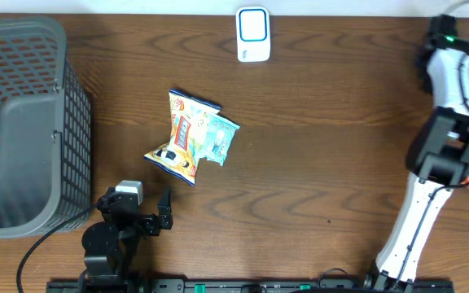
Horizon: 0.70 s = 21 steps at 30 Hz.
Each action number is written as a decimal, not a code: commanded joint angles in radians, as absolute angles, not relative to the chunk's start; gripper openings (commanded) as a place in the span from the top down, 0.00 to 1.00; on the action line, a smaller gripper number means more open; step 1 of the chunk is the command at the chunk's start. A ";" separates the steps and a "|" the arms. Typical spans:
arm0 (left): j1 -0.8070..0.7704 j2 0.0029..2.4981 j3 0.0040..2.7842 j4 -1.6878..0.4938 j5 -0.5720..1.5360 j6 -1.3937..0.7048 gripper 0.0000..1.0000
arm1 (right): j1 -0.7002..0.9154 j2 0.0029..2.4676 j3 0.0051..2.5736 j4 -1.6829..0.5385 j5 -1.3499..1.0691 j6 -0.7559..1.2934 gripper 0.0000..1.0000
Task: Scan the item barcode
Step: 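Carry the bottle right to the table edge and release it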
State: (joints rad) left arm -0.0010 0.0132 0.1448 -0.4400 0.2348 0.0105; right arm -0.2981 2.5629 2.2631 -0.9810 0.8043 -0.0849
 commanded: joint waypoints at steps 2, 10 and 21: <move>0.002 0.012 0.130 -0.456 0.243 0.006 0.01 | -0.399 2.506 2.223 -0.972 0.826 0.028 0.84; 0.002 0.012 0.130 -0.457 0.243 0.006 0.01 | -0.485 2.434 2.223 -1.034 0.736 0.131 0.19; 0.002 0.012 0.130 -0.457 0.243 0.006 0.01 | -0.375 2.065 2.223 -1.066 -0.279 0.161 0.01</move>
